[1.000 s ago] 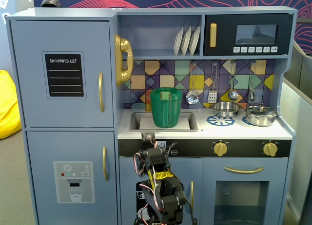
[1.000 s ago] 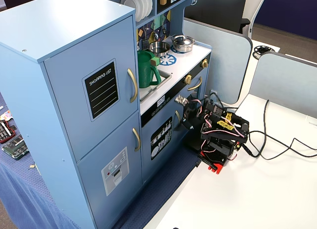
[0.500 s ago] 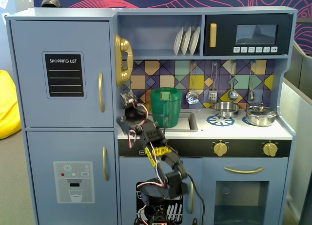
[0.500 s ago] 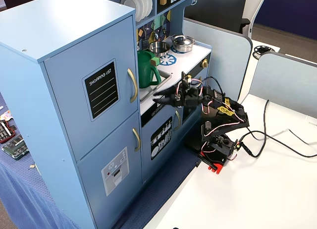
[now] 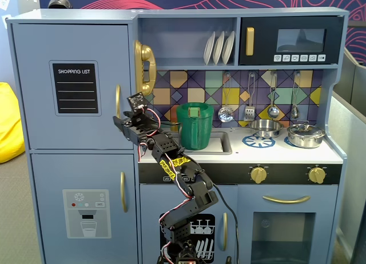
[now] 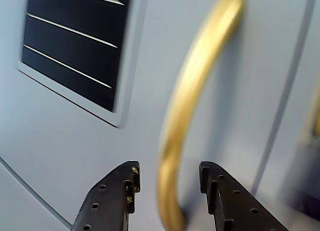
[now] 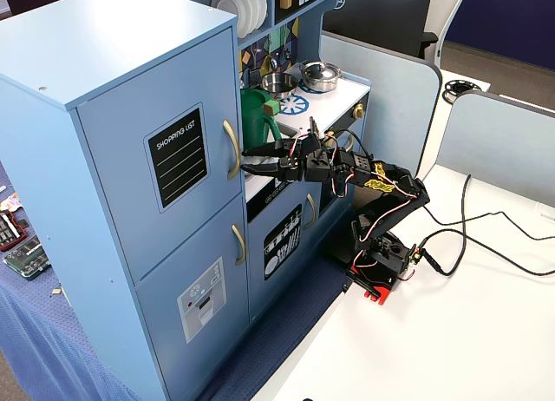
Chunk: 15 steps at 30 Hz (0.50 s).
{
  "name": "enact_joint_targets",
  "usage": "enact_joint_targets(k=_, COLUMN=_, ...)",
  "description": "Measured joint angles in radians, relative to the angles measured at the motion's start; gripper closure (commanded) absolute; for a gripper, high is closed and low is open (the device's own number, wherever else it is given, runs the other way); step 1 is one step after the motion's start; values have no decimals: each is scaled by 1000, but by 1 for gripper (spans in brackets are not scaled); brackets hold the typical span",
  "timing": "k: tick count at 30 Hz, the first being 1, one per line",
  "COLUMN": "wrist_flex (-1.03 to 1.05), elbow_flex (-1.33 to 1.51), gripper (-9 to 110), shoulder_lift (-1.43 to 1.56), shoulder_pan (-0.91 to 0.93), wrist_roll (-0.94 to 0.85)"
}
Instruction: Open the left cabinet door
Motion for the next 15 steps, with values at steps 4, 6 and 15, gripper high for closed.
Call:
enact_joint_targets(k=4, wrist_flex=-8, elbow_flex=0, gripper=93, shoulder_lift=-9, shoulder_pan=-6, wrist_roll=-11)
enact_joint_targets(k=6, wrist_flex=-8, elbow_flex=-3, gripper=93, shoulder_lift=-17, shoulder_pan=-9, wrist_roll=-17)
enact_joint_targets(k=15, wrist_flex=-71, elbow_flex=-35, gripper=94, shoulder_lift=-106, shoulder_pan=-11, wrist_roll=-18)
